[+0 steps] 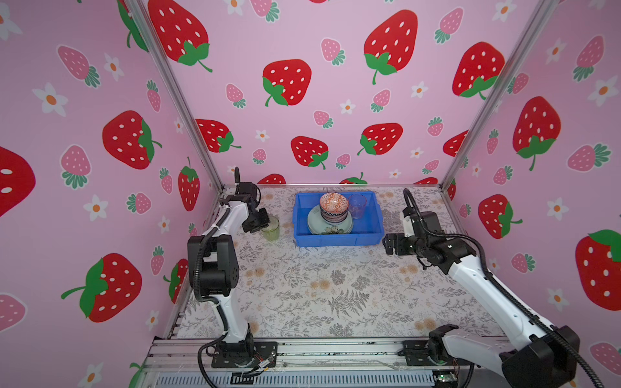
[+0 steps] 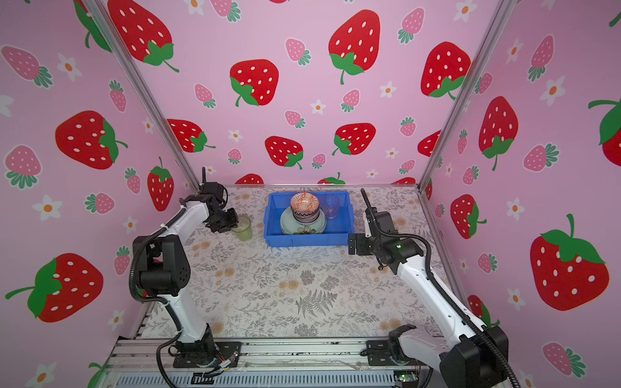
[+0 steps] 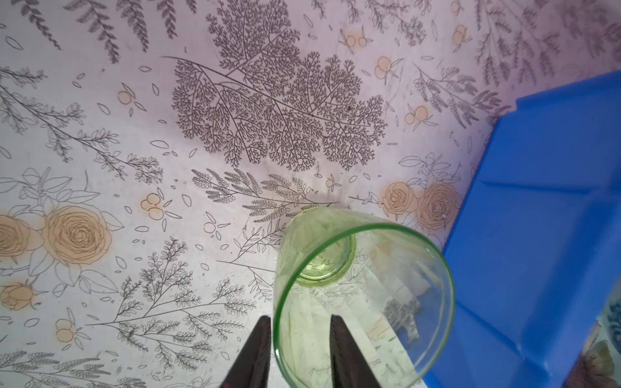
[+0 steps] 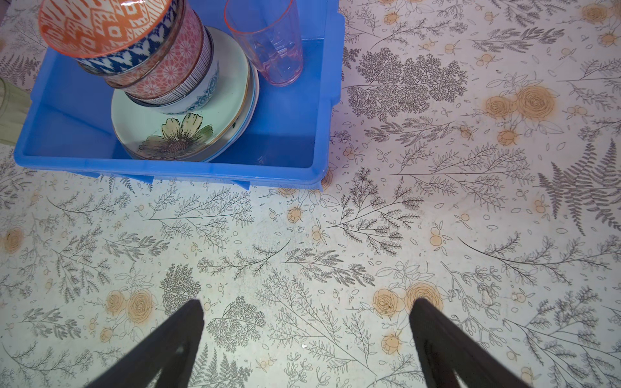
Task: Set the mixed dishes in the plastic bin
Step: 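Lower the left gripper around the green glass cup while the right withdraws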
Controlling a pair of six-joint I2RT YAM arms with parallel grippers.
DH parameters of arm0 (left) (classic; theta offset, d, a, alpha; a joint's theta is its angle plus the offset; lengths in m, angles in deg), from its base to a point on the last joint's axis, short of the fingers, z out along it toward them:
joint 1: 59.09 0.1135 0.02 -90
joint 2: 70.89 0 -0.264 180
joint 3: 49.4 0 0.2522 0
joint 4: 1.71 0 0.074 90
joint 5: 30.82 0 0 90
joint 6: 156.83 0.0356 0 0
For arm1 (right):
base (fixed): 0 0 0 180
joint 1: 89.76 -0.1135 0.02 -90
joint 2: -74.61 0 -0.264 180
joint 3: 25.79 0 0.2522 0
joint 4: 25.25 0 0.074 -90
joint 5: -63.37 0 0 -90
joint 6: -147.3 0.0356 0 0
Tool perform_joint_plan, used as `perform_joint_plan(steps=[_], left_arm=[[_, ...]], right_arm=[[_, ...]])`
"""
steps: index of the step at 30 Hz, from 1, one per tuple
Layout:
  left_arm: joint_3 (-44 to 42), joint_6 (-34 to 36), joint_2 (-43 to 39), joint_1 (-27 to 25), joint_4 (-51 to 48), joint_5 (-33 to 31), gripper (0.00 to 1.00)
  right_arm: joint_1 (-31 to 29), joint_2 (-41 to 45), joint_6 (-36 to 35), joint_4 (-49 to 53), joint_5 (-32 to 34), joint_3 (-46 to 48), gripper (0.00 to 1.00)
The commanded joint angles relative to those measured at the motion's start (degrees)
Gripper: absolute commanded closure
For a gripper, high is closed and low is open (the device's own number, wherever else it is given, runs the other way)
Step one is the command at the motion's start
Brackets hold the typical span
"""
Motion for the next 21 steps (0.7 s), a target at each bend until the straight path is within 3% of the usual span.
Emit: perform_joint_plan(steps=[1, 11, 21], left_arm=[[1.27, 0.57, 0.30, -0.40, -0.12, -1.17, 0.72], [3.31, 1.19, 0.31, -0.37, -1.70, -1.24, 0.87], [4.68, 2.16, 1.52, -0.65, -3.38, -1.89, 0.93]], right_arm=[[0.49, 0.76, -0.65, 0.50, -1.13, 0.63, 0.01], [1.80, 0.54, -0.82, 0.85, -2.25, -0.81, 0.01], [2.16, -1.70, -0.21, -1.07, -3.04, -1.62, 0.01]])
